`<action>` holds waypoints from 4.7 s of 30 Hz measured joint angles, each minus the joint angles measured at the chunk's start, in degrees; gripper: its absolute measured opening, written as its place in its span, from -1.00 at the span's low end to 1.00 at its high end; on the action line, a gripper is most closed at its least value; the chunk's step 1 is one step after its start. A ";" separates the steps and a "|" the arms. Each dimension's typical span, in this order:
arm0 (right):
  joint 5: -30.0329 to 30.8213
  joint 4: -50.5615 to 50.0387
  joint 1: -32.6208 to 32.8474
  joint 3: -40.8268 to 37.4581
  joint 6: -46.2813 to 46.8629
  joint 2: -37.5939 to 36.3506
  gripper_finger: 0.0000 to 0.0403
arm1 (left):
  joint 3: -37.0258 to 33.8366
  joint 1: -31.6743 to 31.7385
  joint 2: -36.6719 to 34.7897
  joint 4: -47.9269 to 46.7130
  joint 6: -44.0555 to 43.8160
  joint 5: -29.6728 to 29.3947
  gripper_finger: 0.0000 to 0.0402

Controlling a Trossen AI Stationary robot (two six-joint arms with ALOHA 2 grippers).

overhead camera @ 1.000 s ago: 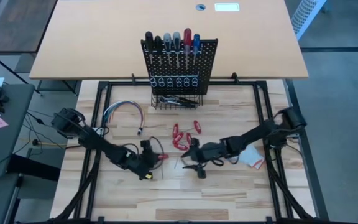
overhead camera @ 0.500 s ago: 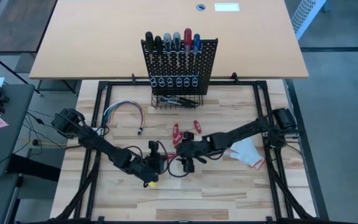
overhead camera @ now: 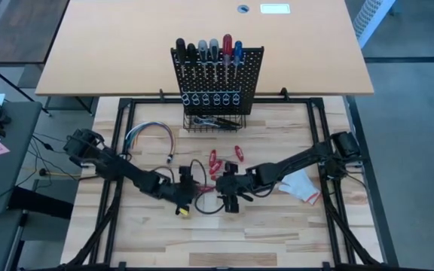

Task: Hang tools onto peg board
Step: Hang the red allen wrench on the pegboard

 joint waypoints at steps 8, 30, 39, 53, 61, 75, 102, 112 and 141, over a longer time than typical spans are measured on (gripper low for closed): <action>-0.02 -1.15 1.30 -0.04 -0.04 0.02 0.16 | -4.82 6.84 -0.15 9.41 3.90 15.04 0.18; 4.13 9.66 3.75 -9.38 12.59 1.41 0.16 | -4.49 4.79 1.66 12.73 5.77 11.39 -0.64; -4.20 29.90 -2.95 -14.38 21.62 1.17 0.16 | 2.55 -4.51 1.07 2.45 13.20 -12.42 -0.67; -17.19 43.04 -6.17 -16.20 26.81 1.18 0.01 | 5.89 -9.79 1.01 2.03 17.88 -23.08 -0.66; -17.62 42.91 -6.26 -16.20 26.52 1.18 -0.40 | 5.89 -9.77 0.94 1.97 17.89 -23.65 -0.66; -6.91 28.19 -5.40 -16.13 15.18 -7.58 -0.77 | 5.93 -9.62 0.85 -0.14 12.57 -23.77 -0.20; 20.66 7.71 -26.93 -6.24 -26.27 -35.11 -0.77 | 5.89 -8.54 0.90 -2.90 6.91 -23.28 -0.12; 19.89 0.63 -29.45 -0.08 -24.45 -26.37 -0.77 | 5.89 -8.55 0.90 -3.79 6.00 -23.26 -0.12; 15.17 -25.92 -32.90 11.63 -11.40 -25.39 0.07 | 5.87 -8.90 0.92 -4.32 4.50 -23.26 -0.11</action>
